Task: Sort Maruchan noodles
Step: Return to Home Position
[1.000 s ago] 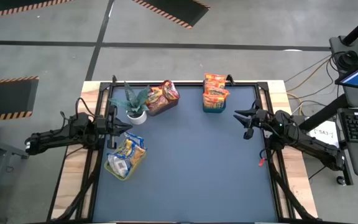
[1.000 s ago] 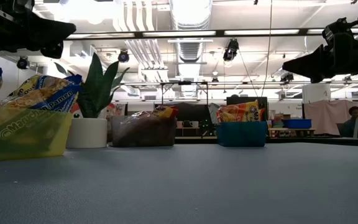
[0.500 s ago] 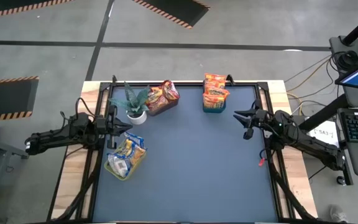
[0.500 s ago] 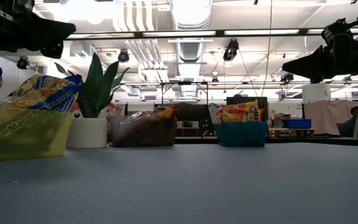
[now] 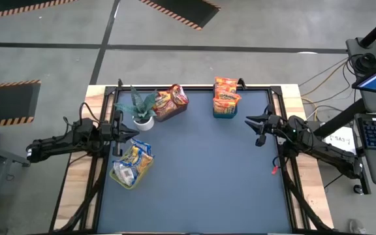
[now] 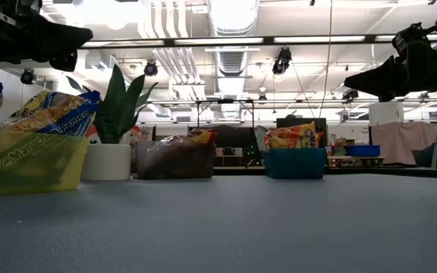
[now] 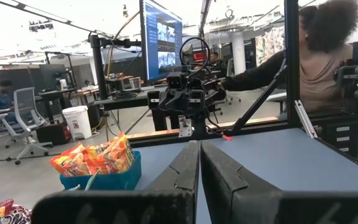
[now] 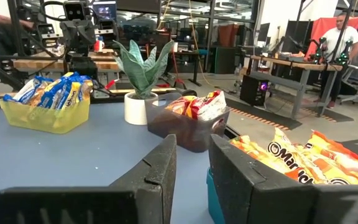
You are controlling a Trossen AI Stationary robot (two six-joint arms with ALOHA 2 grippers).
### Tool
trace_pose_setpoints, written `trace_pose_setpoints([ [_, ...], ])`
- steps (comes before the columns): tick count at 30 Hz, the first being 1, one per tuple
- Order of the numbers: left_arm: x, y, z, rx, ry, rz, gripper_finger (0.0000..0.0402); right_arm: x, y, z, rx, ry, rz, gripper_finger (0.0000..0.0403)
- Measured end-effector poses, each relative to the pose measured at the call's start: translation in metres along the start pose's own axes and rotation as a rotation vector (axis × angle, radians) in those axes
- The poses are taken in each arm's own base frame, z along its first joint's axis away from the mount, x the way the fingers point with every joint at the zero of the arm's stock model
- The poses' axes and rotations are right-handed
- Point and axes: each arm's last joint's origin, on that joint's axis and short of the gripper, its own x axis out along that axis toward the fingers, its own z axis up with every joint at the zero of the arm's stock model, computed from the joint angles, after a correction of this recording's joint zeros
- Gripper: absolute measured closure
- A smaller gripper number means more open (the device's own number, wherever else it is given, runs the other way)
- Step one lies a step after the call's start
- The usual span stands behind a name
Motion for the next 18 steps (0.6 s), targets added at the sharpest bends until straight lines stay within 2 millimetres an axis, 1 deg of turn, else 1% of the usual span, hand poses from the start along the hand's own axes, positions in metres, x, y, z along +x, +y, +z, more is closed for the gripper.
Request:
trace_pose_setpoints([
  [12,0.0,0.0,0.0,0.0,0.0,0.0,0.0402,0.0,0.0,0.0,0.0,0.0,0.0,0.033],
  [18,0.0,0.0,0.0,0.0,0.0,0.0,0.0402,0.0,0.0,0.0,0.0,0.0,0.0,0.0325],
])
